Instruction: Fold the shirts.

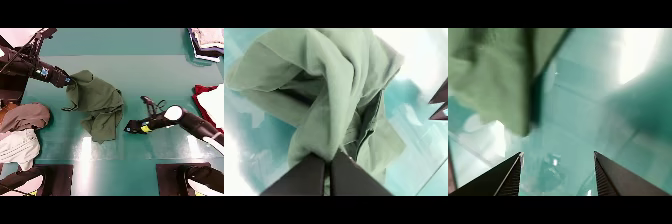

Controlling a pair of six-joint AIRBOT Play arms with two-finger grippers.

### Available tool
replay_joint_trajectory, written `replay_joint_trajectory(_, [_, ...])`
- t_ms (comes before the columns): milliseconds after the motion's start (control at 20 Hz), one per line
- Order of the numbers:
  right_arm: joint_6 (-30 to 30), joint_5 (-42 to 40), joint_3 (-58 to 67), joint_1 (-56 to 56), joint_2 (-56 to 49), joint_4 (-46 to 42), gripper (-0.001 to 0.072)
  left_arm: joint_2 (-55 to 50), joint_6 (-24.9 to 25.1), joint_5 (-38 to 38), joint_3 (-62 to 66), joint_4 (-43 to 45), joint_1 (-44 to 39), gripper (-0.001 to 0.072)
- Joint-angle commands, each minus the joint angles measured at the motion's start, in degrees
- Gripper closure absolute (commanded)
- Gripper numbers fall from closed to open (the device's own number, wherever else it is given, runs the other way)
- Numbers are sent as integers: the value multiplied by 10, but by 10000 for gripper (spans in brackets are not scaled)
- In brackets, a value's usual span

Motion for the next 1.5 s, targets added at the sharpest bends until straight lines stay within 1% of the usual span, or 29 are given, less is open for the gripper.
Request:
replay_joint_trajectory(0, [0, -35, 30, 42, -69, 6, 213, 0, 0, -2, 4, 8, 0, 684])
replay_joint_trajectory(300, [0, -51, 115, 103, -142, 6, 213, 0, 0, -2, 4, 8, 0, 684])
replay_joint_trajectory(400, [1, -50, 128, 122, -155, 6, 276, 0, 0, -2, 4, 7, 0, 684])
replay_joint_trajectory(500, [0, -51, 129, 136, -158, 3, 298, 0, 0, -3, 4, 8, 0, 684])
replay_joint_trajectory(550, [0, -49, 129, 141, -158, 3, 448, 0, 0, -4, 4, 7, 0, 684])
replay_joint_trajectory(600, [-2, -45, 129, 143, -157, 3, 567, 0, 0, -4, 4, 7, 0, 684])
replay_joint_trajectory(650, [-4, -40, 129, 143, -157, 3, 655, 0, 0, -4, 4, 7, 0, 684])
replay_joint_trajectory(700, [-4, -33, 129, 141, -154, 2, 692, 0, 0, -4, 4, 7, 0, 684])
replay_joint_trajectory(800, [-3, -10, 129, 130, -127, -30, 694, 0, 0, -5, 7, 10, 3, 684])
replay_joint_trajectory(850, [8, 3, 129, 121, -103, -58, 694, 0, -3, -5, 16, 18, 5, 684])
replay_joint_trajectory(1000, [92, 76, 129, 59, 3, -189, 694, 0, -22, -10, 79, 23, 38, 684])
replay_joint_trajectory(1100, [120, 133, 129, 0, 75, -254, 694, 0, -37, -15, 126, 23, 70, 684])
replay_joint_trajectory(1200, [121, 166, 129, -74, 141, -280, 695, 0, -54, -24, 166, 20, 93, 684])
replay_joint_trajectory(1300, [120, 166, 131, -150, 194, -281, 694, 1, -56, -37, 188, 16, 99, 684])
replay_joint_trajectory(1450, [83, 162, 191, -229, 249, -282, 695, 1, -85, -47, 233, 1, 99, 684])
